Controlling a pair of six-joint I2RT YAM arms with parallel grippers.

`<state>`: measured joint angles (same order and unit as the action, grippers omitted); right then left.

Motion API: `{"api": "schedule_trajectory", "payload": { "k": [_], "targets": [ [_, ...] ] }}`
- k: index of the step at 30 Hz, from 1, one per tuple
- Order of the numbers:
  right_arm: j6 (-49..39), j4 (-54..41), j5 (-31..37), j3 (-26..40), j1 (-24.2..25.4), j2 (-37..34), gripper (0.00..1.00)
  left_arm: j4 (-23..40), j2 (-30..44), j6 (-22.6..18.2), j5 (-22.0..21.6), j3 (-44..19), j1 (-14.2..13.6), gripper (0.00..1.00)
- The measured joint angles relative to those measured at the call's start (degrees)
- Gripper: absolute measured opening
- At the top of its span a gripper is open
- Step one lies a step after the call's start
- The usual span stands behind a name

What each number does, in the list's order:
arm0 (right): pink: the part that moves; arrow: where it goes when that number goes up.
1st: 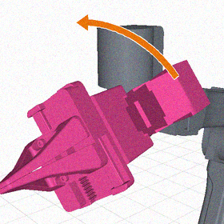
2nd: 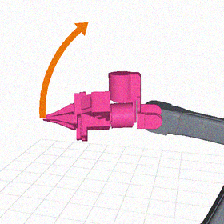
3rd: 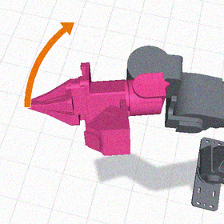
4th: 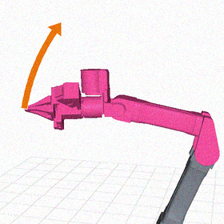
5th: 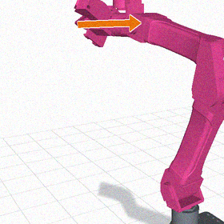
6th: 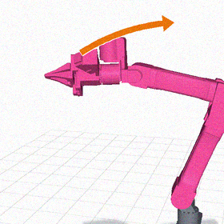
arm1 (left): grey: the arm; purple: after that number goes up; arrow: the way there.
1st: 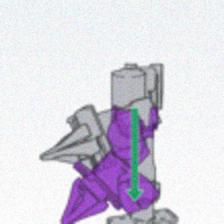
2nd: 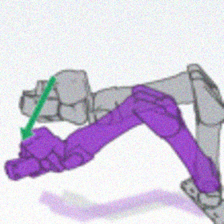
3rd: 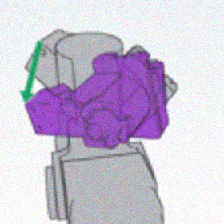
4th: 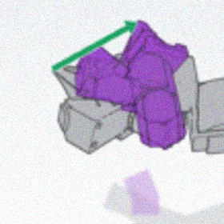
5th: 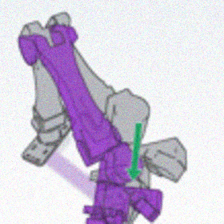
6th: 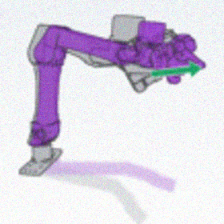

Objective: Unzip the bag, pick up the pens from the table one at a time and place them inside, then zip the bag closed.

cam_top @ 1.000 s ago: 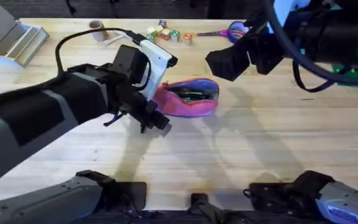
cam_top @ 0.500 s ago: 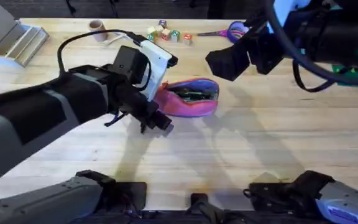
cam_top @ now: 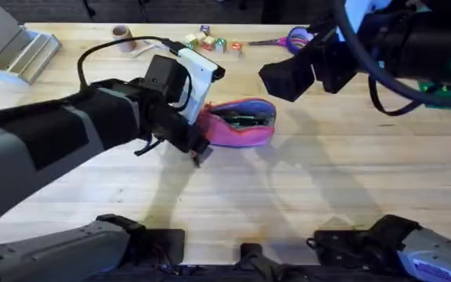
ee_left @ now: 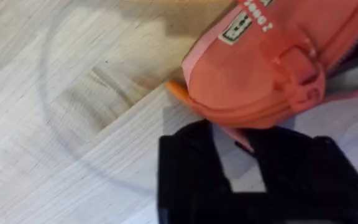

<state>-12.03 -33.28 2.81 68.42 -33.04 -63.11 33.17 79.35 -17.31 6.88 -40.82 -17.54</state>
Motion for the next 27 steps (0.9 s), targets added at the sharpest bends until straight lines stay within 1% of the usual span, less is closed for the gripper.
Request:
{"api": "schedule_trajectory", "payload": {
  "k": [2,7,15,21,22,25,27],
  "targets": [
    [0.0,0.0,0.0,0.0,0.0,0.0,0.997,-0.2,0.0,0.0,-0.1,0.0,-0.1,0.26],
    [0.0,0.0,0.0,0.0,0.0,0.0,0.998,-0.1,0.0,0.6,-0.9,-0.2,0.1,0.062],
    [0.0,0.0,0.0,0.0,0.0,0.0,0.998,-0.2,0.1,0.5,-0.8,-0.2,0.0,0.045],
    [0.0,0.0,0.0,0.0,0.0,0.0,0.998,-0.4,0.1,0.5,-2.6,-0.4,-0.7,0.041],
    [0.0,0.0,0.0,0.0,0.0,0.0,0.998,-0.5,0.1,0.5,-3.2,-0.5,-0.8,0.041],
    [0.0,0.0,0.0,0.0,0.0,0.0,0.998,-2.0,0.5,0.5,-6.7,-0.6,-0.8,0.041],
    [0.0,0.0,0.0,0.0,0.0,0.0,0.998,-3.4,1.0,0.9,-9.2,-0.6,-0.2,0.041]
  ]
}}
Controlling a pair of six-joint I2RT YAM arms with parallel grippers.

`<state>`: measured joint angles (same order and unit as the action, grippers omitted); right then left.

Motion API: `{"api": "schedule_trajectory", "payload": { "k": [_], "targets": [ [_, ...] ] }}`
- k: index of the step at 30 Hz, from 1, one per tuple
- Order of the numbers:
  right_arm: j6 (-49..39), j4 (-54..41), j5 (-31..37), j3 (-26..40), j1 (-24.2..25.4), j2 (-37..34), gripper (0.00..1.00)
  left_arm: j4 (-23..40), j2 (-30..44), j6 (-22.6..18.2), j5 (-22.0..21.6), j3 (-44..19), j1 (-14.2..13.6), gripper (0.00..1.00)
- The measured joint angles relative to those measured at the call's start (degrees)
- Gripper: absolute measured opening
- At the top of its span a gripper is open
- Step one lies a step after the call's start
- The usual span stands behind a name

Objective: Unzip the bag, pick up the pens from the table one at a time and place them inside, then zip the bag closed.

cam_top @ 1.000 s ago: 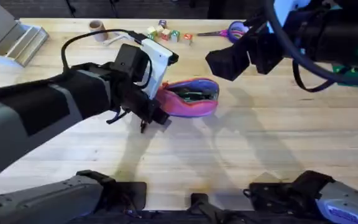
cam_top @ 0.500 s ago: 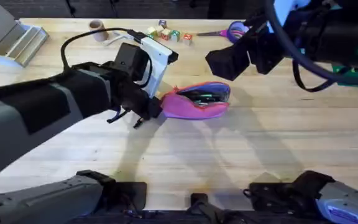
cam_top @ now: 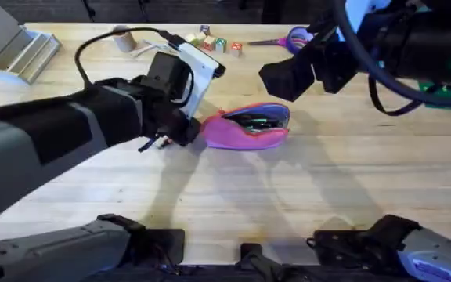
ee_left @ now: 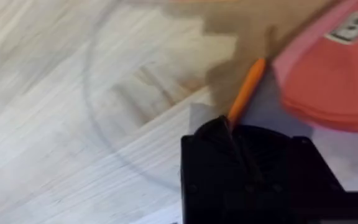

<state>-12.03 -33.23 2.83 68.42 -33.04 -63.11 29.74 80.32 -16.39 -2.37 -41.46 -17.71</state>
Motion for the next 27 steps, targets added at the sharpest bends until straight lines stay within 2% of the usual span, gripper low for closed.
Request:
{"api": "schedule_trajectory", "payload": {
  "k": [6,9,14,17,22,27],
  "targets": [
    [0.0,0.0,0.0,0.0,0.0,0.0,0.997,0.9,1.8,2.4,-4.9,-2.5,3.8,0.041],
    [0.0,0.0,0.0,0.0,0.0,0.0,0.997,1.0,1.7,3.1,-5.7,-8.4,3.8,0.042],
    [0.0,-0.2,0.0,0.0,0.0,1.8,0.997,0.9,-0.7,3.3,-5.3,-14.1,3.8,0.041],
    [0.0,-0.4,0.0,0.0,0.0,4.4,0.998,0.9,-2.6,3.3,-2.2,-16.4,3.8,0.041],
    [0.0,-4.2,0.0,0.0,0.0,9.6,0.998,-1.6,-5.9,3.3,6.6,-18.1,3.4,0.041],
    [0.0,-9.2,0.0,0.0,0.0,13.8,0.998,-6.0,-8.5,3.3,13.8,-18.1,-0.6,0.043]
  ]
}}
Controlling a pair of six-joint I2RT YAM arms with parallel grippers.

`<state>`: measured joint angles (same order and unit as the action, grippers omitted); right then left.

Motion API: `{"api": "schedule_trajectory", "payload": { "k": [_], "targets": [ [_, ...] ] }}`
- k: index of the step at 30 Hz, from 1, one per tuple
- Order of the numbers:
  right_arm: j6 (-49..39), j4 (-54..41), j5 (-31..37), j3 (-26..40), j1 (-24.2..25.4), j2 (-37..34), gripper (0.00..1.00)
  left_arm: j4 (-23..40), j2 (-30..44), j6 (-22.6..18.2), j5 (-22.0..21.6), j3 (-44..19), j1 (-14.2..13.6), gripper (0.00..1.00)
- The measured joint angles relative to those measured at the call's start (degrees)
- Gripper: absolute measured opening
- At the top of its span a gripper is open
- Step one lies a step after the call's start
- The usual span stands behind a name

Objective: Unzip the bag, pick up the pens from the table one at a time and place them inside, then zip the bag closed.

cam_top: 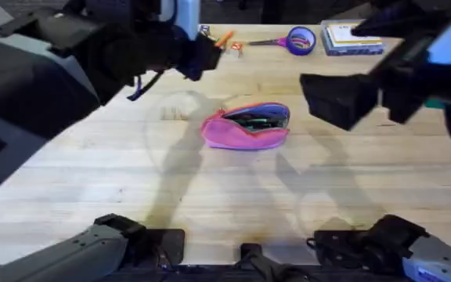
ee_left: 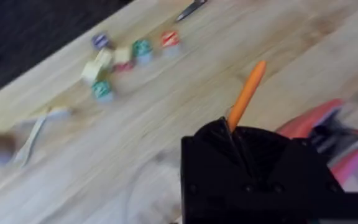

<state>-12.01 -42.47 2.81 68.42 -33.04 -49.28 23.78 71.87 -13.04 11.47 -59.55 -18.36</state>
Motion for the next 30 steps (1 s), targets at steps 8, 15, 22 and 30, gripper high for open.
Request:
{"api": "schedule_trajectory", "payload": {
  "k": [8,15,22,30],
  "targets": [
    [0.5,-3.7,0.0,0.0,0.0,5.1,0.998,-2.1,-0.7,1.7,8.4,-0.1,-8.9,0.042],
    [1.5,-8.6,0.0,0.0,0.0,6.7,0.998,-2.1,1.9,2.5,10.3,-0.1,-15.3,0.043],
    [2.0,-10.3,0.0,0.0,0.0,8.3,0.998,-2.1,6.7,2.7,10.4,-0.1,-17.9,0.043],
    [2.2,-10.3,0.0,0.0,0.0,8.9,0.998,-1.7,11.1,2.8,10.4,-0.1,-18.0,0.043]
  ]
}}
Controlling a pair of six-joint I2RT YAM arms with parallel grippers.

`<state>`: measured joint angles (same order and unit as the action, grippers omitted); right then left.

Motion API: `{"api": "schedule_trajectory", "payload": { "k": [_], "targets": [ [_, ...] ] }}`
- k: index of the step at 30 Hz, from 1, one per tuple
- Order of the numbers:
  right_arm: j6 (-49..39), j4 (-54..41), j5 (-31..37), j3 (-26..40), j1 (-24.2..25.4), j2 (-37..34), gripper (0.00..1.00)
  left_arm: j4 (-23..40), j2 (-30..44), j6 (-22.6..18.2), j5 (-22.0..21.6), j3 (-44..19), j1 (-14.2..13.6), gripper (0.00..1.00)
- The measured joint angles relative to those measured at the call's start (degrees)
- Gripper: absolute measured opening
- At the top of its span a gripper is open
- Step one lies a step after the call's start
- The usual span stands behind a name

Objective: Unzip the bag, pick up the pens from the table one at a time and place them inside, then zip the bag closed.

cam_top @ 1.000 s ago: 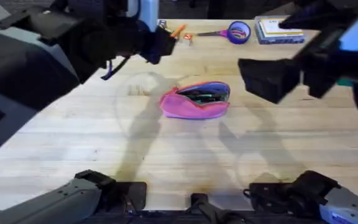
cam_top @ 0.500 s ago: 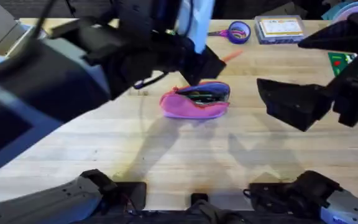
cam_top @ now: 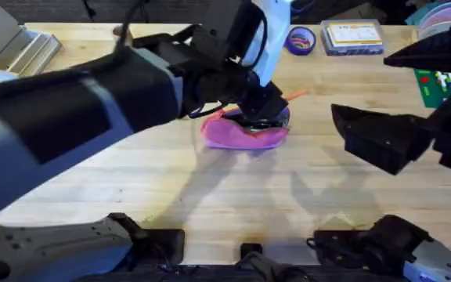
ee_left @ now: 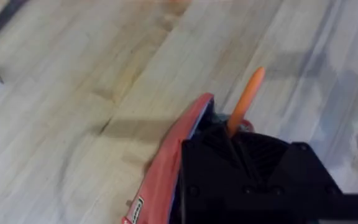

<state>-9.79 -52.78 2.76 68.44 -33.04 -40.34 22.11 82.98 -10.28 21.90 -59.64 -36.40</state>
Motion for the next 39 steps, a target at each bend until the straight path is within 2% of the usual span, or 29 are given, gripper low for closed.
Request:
{"api": "schedule_trajectory", "payload": {
  "k": [9,10,15,21,22,24,25,26,28,37,39],
  "targets": [
    [0.0,-0.5,0.0,0.0,0.0,0.0,0.998,6.6,6.4,-1.0,-0.5,0.0,0.0,0.042],
    [0.0,-1.2,0.0,0.0,0.0,0.0,0.998,8.7,7.1,-1.5,-2.3,0.0,0.0,0.042],
    [0.0,-1.5,0.0,0.0,0.0,0.0,0.998,11.4,7.1,-1.8,-6.3,0.0,0.0,0.042],
    [0.0,-1.5,0.0,0.0,0.0,0.0,0.997,11.6,7.1,-1.8,-8.1,0.0,0.0,0.046],
    [0.0,-1.5,0.0,0.0,0.0,0.0,0.997,11.6,7.1,-2.0,-8.1,0.0,0.0,0.119],
    [0.1,-1.7,0.0,0.0,0.0,0.0,0.997,11.6,7.1,-2.2,-8.3,0.0,0.0,0.355],
    [0.2,-1.7,0.0,0.0,0.0,0.0,0.998,11.5,7.1,-2.4,-8.2,-0.1,0.0,0.831],
    [0.2,-1.7,0.0,0.0,0.0,0.0,0.998,11.5,7.1,-2.4,-8.2,-0.2,0.0,0.948],
    [0.2,-1.7,0.0,0.0,0.0,0.0,0.998,11.5,7.1,-2.5,-8.2,-0.3,0.0,0.991],
    [0.2,-2.6,0.0,0.0,0.0,0.0,0.998,11.6,7.0,-2.4,-8.0,-0.4,0.0,0.994],
    [0.2,-3.0,0.0,0.0,0.0,0.0,0.998,12.0,4.6,-2.2,-7.7,-0.4,0.0,0.995]
  ]
}}
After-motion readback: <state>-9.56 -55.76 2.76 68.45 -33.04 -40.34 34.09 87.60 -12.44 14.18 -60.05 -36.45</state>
